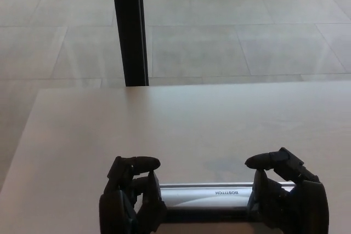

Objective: A hole pucnch is kept on the middle on the desk infront of the robot and the robot uses both its hands as fists to press on it and use it

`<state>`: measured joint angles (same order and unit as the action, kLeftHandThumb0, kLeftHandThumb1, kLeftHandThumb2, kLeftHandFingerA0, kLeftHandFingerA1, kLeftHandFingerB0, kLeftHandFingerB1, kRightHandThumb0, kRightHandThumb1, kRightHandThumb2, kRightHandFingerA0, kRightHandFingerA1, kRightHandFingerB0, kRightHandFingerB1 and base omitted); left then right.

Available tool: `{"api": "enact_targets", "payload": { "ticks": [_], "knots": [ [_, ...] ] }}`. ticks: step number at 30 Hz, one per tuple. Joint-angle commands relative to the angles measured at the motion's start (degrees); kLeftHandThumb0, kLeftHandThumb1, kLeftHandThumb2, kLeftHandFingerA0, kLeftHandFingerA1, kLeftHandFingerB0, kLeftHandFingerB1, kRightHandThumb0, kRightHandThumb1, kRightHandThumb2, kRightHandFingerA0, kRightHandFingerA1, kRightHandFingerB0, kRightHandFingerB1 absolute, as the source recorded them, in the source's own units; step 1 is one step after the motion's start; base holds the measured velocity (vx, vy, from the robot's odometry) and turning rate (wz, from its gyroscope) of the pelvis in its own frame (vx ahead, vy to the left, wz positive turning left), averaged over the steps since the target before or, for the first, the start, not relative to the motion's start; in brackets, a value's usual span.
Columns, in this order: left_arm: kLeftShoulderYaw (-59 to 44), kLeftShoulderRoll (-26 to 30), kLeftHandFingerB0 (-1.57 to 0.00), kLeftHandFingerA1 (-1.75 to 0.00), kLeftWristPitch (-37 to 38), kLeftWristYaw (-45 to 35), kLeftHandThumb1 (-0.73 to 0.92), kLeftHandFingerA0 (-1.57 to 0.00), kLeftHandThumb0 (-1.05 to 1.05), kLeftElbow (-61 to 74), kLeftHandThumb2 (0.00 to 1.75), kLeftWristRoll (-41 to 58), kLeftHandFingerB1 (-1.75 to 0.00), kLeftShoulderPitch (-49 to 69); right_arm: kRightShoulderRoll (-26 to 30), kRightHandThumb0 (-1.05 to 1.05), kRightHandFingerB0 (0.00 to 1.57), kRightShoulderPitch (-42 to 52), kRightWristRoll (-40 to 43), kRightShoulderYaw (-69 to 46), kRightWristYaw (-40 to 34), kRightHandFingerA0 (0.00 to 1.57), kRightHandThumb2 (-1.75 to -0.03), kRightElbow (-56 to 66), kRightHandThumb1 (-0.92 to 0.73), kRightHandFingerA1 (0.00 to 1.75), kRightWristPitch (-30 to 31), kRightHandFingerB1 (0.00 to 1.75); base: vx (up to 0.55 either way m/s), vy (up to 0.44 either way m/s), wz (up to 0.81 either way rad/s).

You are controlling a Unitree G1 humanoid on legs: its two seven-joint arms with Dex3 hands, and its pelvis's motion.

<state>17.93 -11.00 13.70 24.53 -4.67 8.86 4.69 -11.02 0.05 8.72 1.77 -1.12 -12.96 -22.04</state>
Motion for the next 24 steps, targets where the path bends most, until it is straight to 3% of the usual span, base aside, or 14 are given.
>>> {"api": "enact_targets", "payload": {
  "ticks": [1, 10, 15, 24],
  "knots": [
    [1.26, -16.70, -0.56, -1.75, 11.31, 15.61, 0.81, -0.97, -0.31, -13.07, 0.91, -9.51, -1.71, 0.93, -2.49, -0.46, 0.88, 2.36, -6.45, -3.74, -9.11, 1.13, -1.13, -15.67, -0.52, 1.75, -13.98, 1.54, 0.00, 0.000, 0.00],
    [5.53, -17.21, -0.58, -1.75, 18.57, 19.84, 0.81, -0.98, -0.32, -22.83, 0.90, -15.80, -1.71, 0.05, -3.31, -0.46, 0.85, 0.99, -8.27, -5.42, -12.75, 1.07, -1.12, -23.67, -0.54, 1.75, -20.68, 1.58, 0.00, 0.000, 0.00],
    [7.20, -13.96, -0.61, -1.75, 15.49, 27.00, 0.75, -0.89, -0.29, -30.43, 0.99, -23.26, -1.65, -4.03, -2.45, -0.42, 0.85, -0.73, -8.50, -5.84, -13.05, 1.07, -1.07, -30.34, -0.55, 1.75, -21.87, 1.54, 0.00, 0.000, 0.00],
    [8.64, -10.60, -0.63, -1.75, 14.26, 30.56, 0.75, -0.87, -0.26, -38.24, 0.93, -27.80, -1.64, -9.85, 0.44, -0.46, 0.86, -4.29, -12.98, -5.82, -19.16, 1.07, -1.10, -39.63, -0.52, 1.75, -21.75, 1.59, 0.00, 0.000, 0.00]
  ]
}}
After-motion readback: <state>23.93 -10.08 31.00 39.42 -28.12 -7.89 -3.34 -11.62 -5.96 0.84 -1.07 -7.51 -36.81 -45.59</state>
